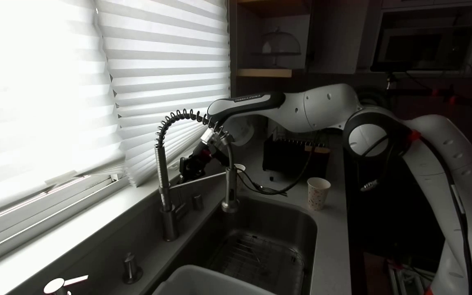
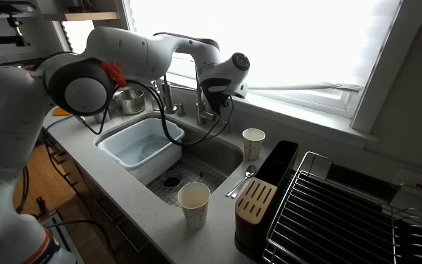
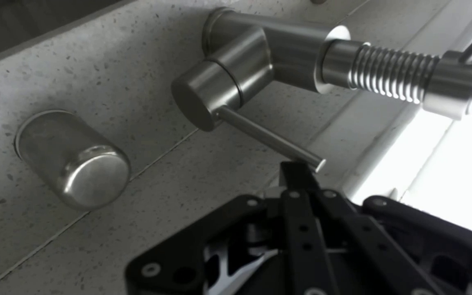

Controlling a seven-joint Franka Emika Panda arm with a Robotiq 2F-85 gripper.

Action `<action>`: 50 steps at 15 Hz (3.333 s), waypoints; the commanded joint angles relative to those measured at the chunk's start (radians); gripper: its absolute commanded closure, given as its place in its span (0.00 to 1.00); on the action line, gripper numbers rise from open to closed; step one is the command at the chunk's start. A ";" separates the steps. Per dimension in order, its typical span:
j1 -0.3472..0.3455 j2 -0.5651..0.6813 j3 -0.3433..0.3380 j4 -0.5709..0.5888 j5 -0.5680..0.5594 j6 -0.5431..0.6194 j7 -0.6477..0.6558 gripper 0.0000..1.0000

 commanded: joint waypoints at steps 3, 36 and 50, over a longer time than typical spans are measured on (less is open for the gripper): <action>0.009 0.016 0.011 0.025 0.034 -0.028 0.032 1.00; 0.005 -0.557 -0.211 -0.159 -0.773 -0.446 0.141 0.00; 0.030 -0.726 -0.222 -0.272 -0.924 -0.406 0.357 0.00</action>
